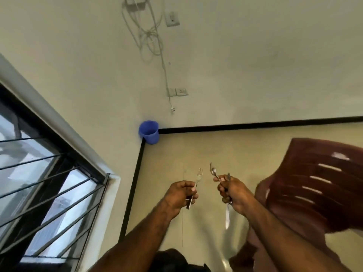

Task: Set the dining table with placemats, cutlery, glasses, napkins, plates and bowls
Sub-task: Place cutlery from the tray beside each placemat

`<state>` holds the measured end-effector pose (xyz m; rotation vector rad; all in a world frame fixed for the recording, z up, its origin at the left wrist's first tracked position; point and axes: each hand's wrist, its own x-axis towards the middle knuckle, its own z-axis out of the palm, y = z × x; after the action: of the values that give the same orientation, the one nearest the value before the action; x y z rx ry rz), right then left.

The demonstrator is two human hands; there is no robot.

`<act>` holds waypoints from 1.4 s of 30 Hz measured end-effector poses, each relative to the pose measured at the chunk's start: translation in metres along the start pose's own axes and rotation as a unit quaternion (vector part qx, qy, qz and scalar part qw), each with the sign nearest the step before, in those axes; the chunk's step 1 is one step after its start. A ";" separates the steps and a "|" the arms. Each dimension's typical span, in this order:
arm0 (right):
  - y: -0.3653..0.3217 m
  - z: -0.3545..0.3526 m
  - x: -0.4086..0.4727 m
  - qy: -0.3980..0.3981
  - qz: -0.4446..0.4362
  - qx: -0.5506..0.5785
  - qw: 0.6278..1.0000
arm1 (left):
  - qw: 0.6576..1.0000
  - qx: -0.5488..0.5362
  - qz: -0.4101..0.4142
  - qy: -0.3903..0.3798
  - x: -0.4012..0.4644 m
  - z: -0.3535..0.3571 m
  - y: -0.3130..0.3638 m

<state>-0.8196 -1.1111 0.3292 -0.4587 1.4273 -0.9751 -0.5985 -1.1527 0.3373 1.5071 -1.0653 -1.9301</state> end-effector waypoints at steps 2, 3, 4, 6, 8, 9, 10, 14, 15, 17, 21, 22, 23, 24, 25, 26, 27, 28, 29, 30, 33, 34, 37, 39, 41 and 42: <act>-0.032 -0.001 0.034 -0.006 -0.009 -0.030 0.999 | 1.000 -0.026 0.003 -0.005 0.042 0.004 0.029; -0.045 -0.002 0.048 -0.009 -0.014 -0.050 0.999 | 0.999 -0.034 0.006 -0.009 0.061 0.006 0.043; -0.058 -0.004 0.066 -0.013 -0.018 -0.065 0.998 | 0.999 -0.040 0.008 -0.011 0.086 0.008 0.061; -0.083 -0.008 0.103 -0.021 -0.024 -0.075 0.997 | 0.999 -0.044 0.012 -0.021 0.135 0.015 0.095; -0.108 -0.015 0.138 -0.030 -0.032 -0.071 0.997 | 0.998 -0.054 0.019 -0.036 0.183 0.022 0.126; -0.121 -0.020 0.159 -0.031 -0.036 -0.064 0.997 | 0.997 -0.054 0.019 -0.050 0.209 0.027 0.145; -0.132 -0.025 0.177 -0.029 -0.038 -0.056 0.997 | 0.997 -0.048 0.013 -0.063 0.231 0.032 0.162; -0.188 -0.053 0.238 -0.009 -0.039 -0.043 0.998 | 0.991 0.025 -0.002 -0.134 0.318 0.055 0.229; -0.201 -0.060 0.252 -0.002 -0.040 -0.037 0.998 | 0.986 0.053 -0.002 -0.156 0.340 0.065 0.247; -0.224 -0.077 0.272 0.019 -0.039 -0.026 0.999 | 0.977 0.105 -0.009 -0.184 0.384 0.088 0.276; -0.263 -0.131 0.311 0.055 -0.036 0.043 0.997 | 0.952 0.157 -0.013 -0.263 0.461 0.161 0.315; -0.273 -0.149 0.323 0.065 -0.033 0.052 0.996 | 0.945 0.166 -0.014 -0.281 0.480 0.182 0.324; -0.282 -0.165 0.333 0.073 -0.030 0.053 0.996 | 0.940 0.176 -0.013 -0.293 0.494 0.201 0.332; -0.293 -0.185 0.346 0.084 -0.029 0.056 0.994 | 0.935 0.182 -0.016 -0.303 0.512 0.224 0.341; -0.302 -0.204 0.359 0.100 -0.030 0.065 0.992 | 0.933 0.185 -0.019 -0.308 0.529 0.246 0.349; -0.312 -0.225 0.375 0.122 -0.030 0.075 0.989 | 0.933 0.181 -0.023 -0.309 0.548 0.269 0.358; -0.323 -0.246 0.389 0.152 -0.027 0.089 0.984 | 0.935 0.170 -0.029 -0.309 0.566 0.291 0.368; -0.332 -0.265 0.401 0.191 -0.022 0.104 0.976 | 0.937 0.157 -0.032 -0.310 0.580 0.310 0.377; -0.343 -0.288 0.415 0.239 -0.016 0.115 0.964 | 0.940 0.146 -0.035 -0.305 0.597 0.332 0.388; -0.354 -0.312 0.428 0.294 -0.014 0.122 0.948 | 0.944 0.138 -0.036 -0.299 0.611 0.352 0.398; -0.392 -0.381 0.447 0.421 -0.027 0.092 0.902 | 0.948 0.125 -0.032 -0.291 0.649 0.406 0.428; -0.405 -0.404 0.451 0.442 -0.031 0.053 0.895 | 0.947 0.122 -0.034 -0.294 0.660 0.425 0.438; -0.448 -0.475 0.457 0.428 0.002 0.048 0.903 | 0.941 0.132 -0.042 -0.310 0.696 0.488 0.457; -0.469 -0.506 0.461 0.389 0.003 0.138 0.911 | 0.935 0.124 -0.042 -0.330 0.714 0.526 0.471; -0.487 -0.565 0.477 0.379 -0.016 0.208 0.902 | 0.909 0.153 -0.068 -0.382 0.756 0.609 0.477; -0.494 -0.566 0.476 0.374 -0.018 0.182 0.909 | 0.909 0.165 -0.066 -0.378 0.760 0.619 0.477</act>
<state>-1.5617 -1.6011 0.3417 0.2070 1.8489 -1.5069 -1.4539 -1.8283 0.3312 0.9772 -1.7130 -2.6263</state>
